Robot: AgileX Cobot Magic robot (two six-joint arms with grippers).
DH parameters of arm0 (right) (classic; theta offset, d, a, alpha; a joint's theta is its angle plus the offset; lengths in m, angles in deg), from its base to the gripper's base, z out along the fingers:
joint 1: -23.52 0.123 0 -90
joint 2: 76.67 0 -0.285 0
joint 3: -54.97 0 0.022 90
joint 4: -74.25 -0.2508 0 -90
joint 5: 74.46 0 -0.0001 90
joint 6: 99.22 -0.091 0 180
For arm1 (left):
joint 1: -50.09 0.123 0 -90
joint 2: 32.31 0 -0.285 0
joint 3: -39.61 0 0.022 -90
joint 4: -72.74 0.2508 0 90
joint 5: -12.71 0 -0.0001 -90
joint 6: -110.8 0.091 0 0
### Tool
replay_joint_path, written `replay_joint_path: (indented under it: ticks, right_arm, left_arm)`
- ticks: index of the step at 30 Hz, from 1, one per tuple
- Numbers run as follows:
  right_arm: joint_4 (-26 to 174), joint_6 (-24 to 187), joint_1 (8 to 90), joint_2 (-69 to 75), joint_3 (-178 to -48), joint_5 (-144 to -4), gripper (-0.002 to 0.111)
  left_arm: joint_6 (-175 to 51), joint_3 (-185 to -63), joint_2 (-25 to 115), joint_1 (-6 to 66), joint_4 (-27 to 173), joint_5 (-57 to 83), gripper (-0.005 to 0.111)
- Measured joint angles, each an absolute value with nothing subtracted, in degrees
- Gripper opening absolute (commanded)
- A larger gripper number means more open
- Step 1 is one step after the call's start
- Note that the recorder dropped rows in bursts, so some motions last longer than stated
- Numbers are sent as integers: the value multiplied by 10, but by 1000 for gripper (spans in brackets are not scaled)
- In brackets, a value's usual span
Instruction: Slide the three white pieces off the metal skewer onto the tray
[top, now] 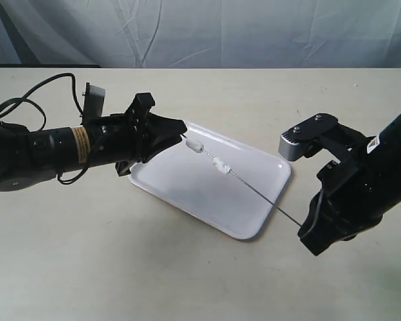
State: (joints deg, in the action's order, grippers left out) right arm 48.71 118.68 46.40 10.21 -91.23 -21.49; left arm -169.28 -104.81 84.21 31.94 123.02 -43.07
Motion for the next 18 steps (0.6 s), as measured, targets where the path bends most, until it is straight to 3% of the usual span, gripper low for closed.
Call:
replay_joint_path:
  ticks: [18]
  right_arm:
    - [517, 1157, 464, 101, -912, -200, -1]
  left_arm:
    - [-1694, -1054, 842, 319, 1206, -431, 19]
